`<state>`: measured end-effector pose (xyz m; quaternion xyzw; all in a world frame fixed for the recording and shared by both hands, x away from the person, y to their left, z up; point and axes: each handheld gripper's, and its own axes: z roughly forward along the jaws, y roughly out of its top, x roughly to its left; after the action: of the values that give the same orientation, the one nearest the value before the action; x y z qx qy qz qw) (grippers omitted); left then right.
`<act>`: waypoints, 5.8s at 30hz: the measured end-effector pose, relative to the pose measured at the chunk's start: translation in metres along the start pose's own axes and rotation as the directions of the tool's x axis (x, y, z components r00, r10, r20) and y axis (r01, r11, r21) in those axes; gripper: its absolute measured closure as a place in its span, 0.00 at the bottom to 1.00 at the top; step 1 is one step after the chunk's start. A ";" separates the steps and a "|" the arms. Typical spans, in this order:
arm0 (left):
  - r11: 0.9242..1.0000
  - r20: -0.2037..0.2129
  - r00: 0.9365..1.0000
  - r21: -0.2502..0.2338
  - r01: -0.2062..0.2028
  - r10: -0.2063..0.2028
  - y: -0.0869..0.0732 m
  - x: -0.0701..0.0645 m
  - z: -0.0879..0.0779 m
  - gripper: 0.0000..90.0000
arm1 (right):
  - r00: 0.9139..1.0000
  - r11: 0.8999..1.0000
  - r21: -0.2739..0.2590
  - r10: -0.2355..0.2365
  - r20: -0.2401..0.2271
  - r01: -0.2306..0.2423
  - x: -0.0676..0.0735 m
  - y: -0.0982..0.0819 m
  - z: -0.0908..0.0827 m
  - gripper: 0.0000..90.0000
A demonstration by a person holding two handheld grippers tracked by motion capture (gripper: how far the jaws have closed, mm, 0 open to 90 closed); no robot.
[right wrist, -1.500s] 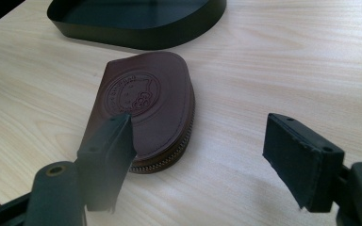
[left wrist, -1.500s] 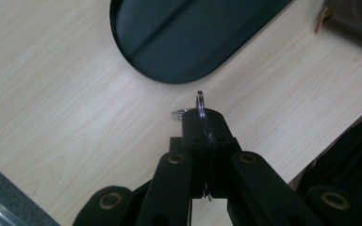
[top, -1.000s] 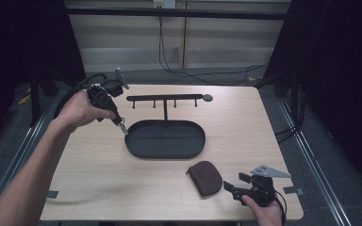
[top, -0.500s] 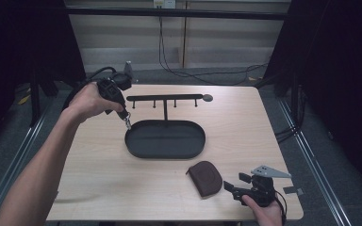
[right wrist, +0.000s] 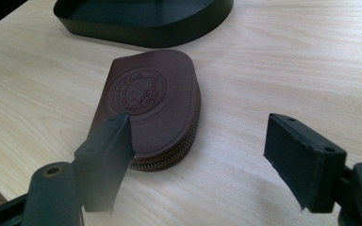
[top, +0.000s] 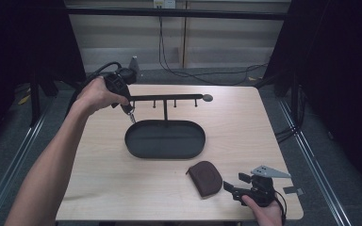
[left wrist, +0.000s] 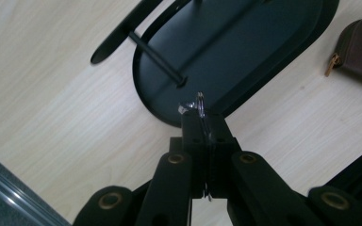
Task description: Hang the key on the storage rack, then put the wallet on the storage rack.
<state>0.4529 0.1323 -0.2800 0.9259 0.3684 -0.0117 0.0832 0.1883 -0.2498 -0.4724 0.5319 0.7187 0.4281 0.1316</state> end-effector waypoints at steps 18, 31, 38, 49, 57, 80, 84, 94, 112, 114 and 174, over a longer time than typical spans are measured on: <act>1.000 -0.043 0.999 -0.007 0.030 -0.030 0.009 0.011 0.006 0.99 | 1.000 1.000 -0.002 -0.004 0.003 0.004 0.000 0.000 0.000 0.27; 0.999 -0.069 0.997 -0.009 0.047 -0.047 0.012 0.013 0.011 0.97 | 1.000 1.000 -0.001 -0.008 -0.001 0.008 0.000 0.000 0.000 0.27; 0.997 -0.069 0.995 -0.026 0.069 -0.070 0.004 0.017 0.010 0.95 | 1.000 1.000 0.000 -0.015 -0.004 0.015 0.001 0.000 0.000 0.27; 0.994 -0.048 0.995 -0.054 0.090 -0.093 -0.012 0.025 0.012 0.85 | 1.000 1.000 0.008 0.005 -0.003 -0.005 0.000 0.001 0.003 0.27; 0.982 -0.033 0.991 -0.141 0.126 -0.132 -0.039 0.026 0.014 0.72 | 1.000 1.000 0.008 0.001 -0.001 -0.001 0.000 0.001 0.002 0.27; 0.918 0.039 0.992 -0.375 0.127 -0.121 -0.118 0.022 0.035 0.47 | 1.000 1.000 0.016 -0.001 0.012 0.001 0.000 0.002 0.005 0.27; 0.902 0.051 0.992 -0.412 0.126 -0.116 -0.128 0.022 0.041 0.40 | 1.000 1.000 0.020 0.001 0.012 -0.001 0.000 0.003 0.007 0.27; 0.865 0.084 0.991 -0.483 0.133 -0.105 -0.156 0.017 0.054 0.26 | 1.000 1.000 0.017 0.008 0.015 -0.009 0.000 0.003 0.007 0.27; 0.792 0.071 0.992 -0.597 0.124 -0.103 -0.198 -0.011 0.097 0.19 | 1.000 1.000 0.014 0.011 0.009 -0.011 0.000 0.004 0.007 0.26; 0.795 0.062 0.994 -0.596 0.111 -0.093 -0.204 -0.016 0.102 0.19 | 1.000 1.000 0.013 0.016 0.004 -0.016 0.000 0.003 0.006 0.26; 0.762 0.135 0.989 -0.634 0.129 -0.055 -0.281 -0.045 0.152 0.22 | 0.984 0.798 0.576 -0.151 -0.091 0.176 0.033 0.094 0.085 0.18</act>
<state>0.2341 0.2783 -0.4672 0.8206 0.3901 0.0603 0.4133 0.2911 -0.1738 -0.4434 0.4737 0.8608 0.1857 -0.0153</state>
